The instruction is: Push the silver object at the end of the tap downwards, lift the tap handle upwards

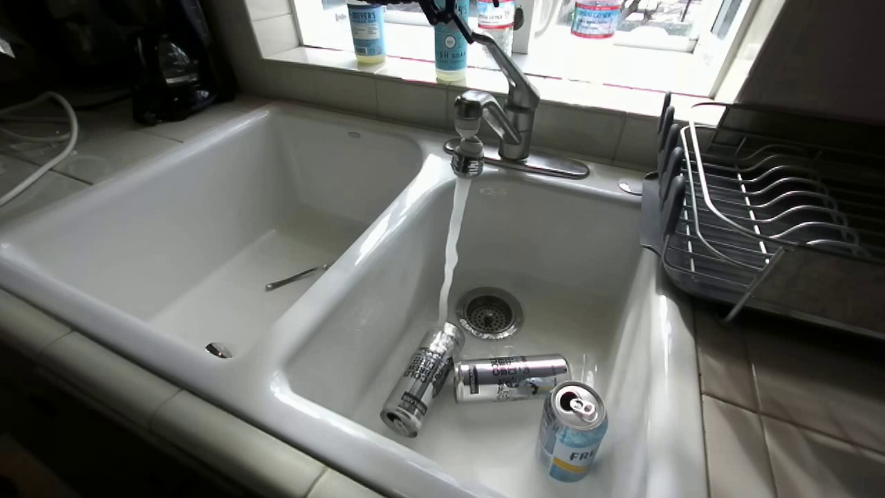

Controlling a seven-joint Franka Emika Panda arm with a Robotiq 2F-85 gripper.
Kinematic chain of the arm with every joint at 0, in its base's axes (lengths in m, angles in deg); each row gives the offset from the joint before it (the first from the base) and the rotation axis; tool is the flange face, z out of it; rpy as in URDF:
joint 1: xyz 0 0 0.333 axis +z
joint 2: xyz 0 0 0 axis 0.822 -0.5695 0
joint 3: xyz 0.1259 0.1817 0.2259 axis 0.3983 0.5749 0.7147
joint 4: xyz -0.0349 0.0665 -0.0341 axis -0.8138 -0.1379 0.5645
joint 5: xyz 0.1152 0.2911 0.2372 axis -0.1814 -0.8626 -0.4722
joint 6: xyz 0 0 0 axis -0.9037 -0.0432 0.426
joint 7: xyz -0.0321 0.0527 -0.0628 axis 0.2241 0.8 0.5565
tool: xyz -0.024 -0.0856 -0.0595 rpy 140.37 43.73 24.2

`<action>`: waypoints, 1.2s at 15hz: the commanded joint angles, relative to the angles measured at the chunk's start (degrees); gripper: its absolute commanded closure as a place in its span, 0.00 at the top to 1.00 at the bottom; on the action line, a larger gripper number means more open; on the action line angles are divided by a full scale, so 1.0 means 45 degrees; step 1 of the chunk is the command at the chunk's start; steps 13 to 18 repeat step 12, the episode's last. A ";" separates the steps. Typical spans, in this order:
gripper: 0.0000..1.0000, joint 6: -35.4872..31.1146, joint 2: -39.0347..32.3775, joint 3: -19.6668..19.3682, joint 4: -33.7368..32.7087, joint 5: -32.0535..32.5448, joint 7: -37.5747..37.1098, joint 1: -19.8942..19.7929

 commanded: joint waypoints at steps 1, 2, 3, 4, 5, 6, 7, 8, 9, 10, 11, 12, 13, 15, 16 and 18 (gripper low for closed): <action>1.00 -0.0421 0.1998 0.0058 0.1357 -0.2719 0.3262 -0.0548; 1.00 -0.0388 0.2441 -0.0012 0.1550 -0.3509 0.4209 -0.0625; 1.00 -0.0397 0.2964 -0.0101 0.1869 -0.4261 0.5129 -0.0690; 1.00 -0.0341 0.3352 -0.0186 0.2064 -0.5023 0.6017 -0.0718; 1.00 -0.0289 0.3798 -0.0307 0.2345 -0.5760 0.6892 -0.0713; 1.00 -0.0250 0.4289 -0.0452 0.2687 -0.6432 0.7765 -0.0666; 1.00 -0.0354 0.4696 -0.0614 0.3024 -0.7040 0.8588 -0.0583; 1.00 -0.0409 0.5061 -0.0768 0.3281 -0.7645 0.9360 -0.0459; 1.00 0.0018 0.3987 -0.0575 0.2055 -0.6596 0.8068 -0.0565; 1.00 0.0015 0.4354 -0.0664 0.2337 -0.7004 0.8631 -0.0539; 1.00 0.0012 0.4626 -0.0719 0.2557 -0.7190 0.8901 -0.0518; 1.00 0.0010 0.4779 -0.0739 0.2704 -0.7248 0.8995 -0.0503; 1.00 0.0010 0.4779 -0.0739 0.2704 -0.7248 0.8995 -0.0503; 1.00 0.0010 0.4779 -0.0739 0.2704 -0.7248 0.8995 -0.0503; 1.00 0.0010 0.4779 -0.0739 0.2704 -0.7248 0.8995 -0.0503; 1.00 0.0010 0.4779 -0.0739 0.2704 -0.7248 0.8995 -0.0503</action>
